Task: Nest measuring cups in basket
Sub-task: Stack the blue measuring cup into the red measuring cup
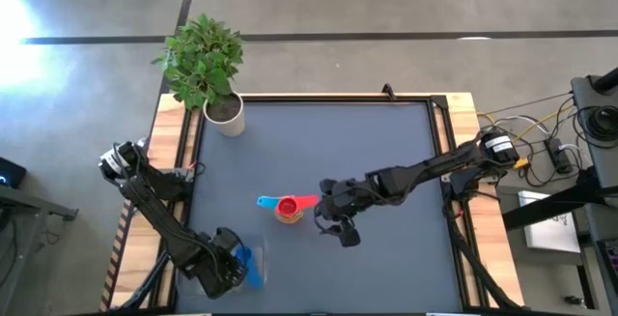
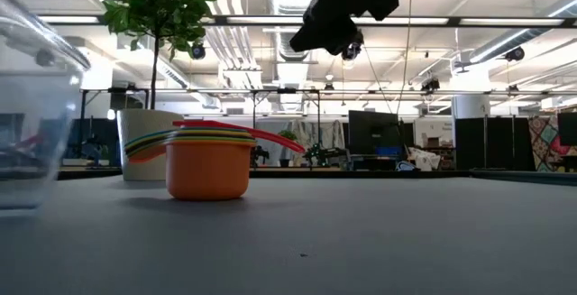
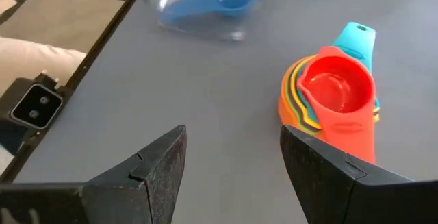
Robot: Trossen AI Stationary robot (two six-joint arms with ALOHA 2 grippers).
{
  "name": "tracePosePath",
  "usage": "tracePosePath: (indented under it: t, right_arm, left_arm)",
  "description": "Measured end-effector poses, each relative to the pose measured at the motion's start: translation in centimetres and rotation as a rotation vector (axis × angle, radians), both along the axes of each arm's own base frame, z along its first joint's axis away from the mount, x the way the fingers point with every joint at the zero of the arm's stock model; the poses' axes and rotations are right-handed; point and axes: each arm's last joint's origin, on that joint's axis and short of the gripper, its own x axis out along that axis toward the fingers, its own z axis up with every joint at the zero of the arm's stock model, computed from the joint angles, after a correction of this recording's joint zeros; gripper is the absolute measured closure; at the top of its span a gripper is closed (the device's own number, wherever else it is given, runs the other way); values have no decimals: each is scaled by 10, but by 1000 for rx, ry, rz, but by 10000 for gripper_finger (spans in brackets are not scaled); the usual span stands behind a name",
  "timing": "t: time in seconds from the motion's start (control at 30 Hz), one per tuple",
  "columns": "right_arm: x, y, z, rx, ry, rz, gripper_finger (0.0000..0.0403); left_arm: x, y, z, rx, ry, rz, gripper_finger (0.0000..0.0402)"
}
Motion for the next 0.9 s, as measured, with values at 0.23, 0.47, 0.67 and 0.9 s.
tracePosePath:
  t: [0.23,0.47,0.67,0.9]
  right_arm:
    - [-4,12,-1,-12,4,43,177]
    - [-4,13,-1,-28,4,58,177]
    - [-4,13,-1,-28,3,59,177]
    - [-4,13,-1,-31,1,61,177]
  left_arm:
    - [1,-1,0,-23,-27,58,220]
    - [5,-7,10,-48,-56,12,236]
    - [9,-10,16,-41,-98,-4,243]
    - [10,-10,17,-13,-121,-79,249]
